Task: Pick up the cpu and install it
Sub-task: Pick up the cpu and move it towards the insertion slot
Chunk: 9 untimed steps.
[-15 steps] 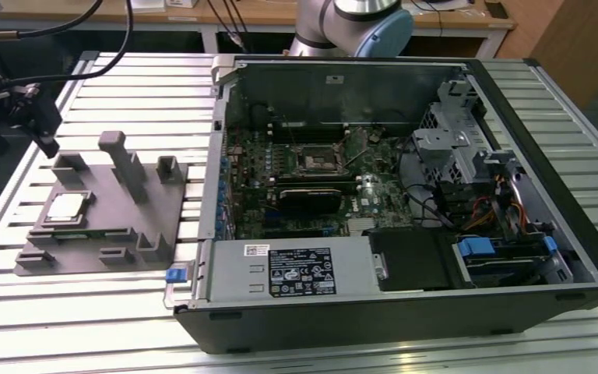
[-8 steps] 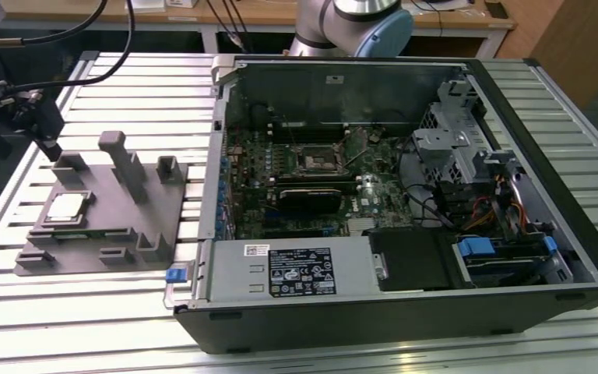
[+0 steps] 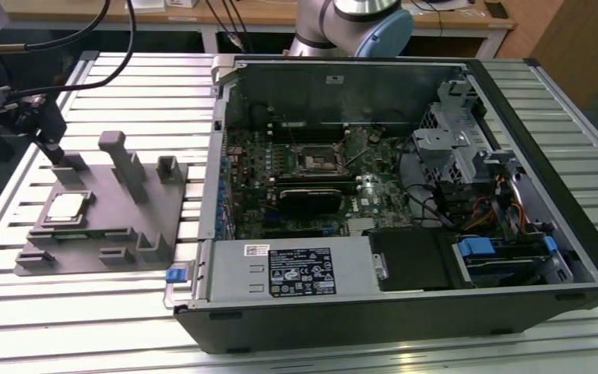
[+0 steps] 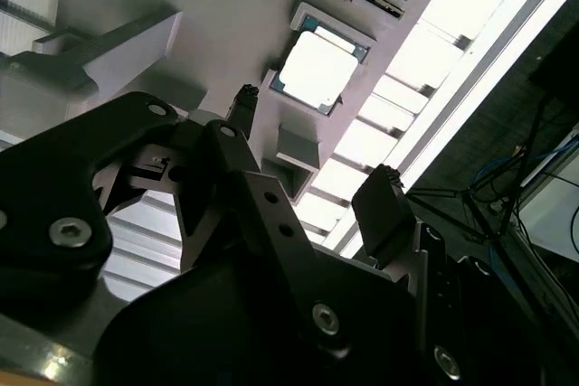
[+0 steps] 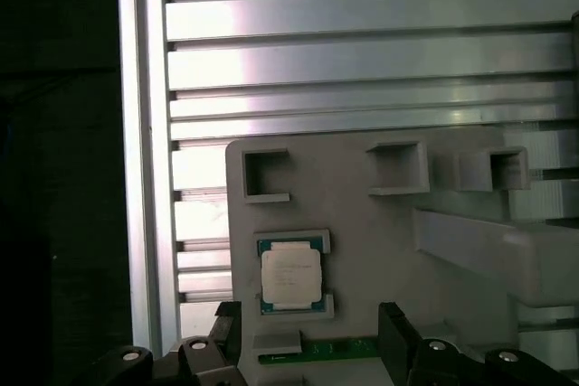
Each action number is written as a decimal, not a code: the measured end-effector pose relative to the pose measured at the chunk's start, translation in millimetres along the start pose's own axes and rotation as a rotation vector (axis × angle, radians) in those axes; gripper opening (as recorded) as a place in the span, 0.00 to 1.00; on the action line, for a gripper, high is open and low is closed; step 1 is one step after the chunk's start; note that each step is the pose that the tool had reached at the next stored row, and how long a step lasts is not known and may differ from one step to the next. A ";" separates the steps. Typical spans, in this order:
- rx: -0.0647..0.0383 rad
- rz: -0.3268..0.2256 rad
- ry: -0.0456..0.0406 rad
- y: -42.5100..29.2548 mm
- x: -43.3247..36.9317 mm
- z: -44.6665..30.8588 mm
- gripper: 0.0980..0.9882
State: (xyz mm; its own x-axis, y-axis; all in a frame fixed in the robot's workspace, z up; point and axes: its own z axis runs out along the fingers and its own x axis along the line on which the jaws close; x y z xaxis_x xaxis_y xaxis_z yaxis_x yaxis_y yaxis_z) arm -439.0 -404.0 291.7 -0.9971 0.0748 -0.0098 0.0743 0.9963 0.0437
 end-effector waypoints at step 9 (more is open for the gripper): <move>0.000 0.000 0.0000 -0.4 0.1 9.4 0.68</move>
State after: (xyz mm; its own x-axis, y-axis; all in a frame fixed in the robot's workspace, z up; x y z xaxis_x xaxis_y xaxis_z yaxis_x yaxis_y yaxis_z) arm -439.0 -404.0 282.3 -0.9971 0.0748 -0.0098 0.0743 0.9963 0.0437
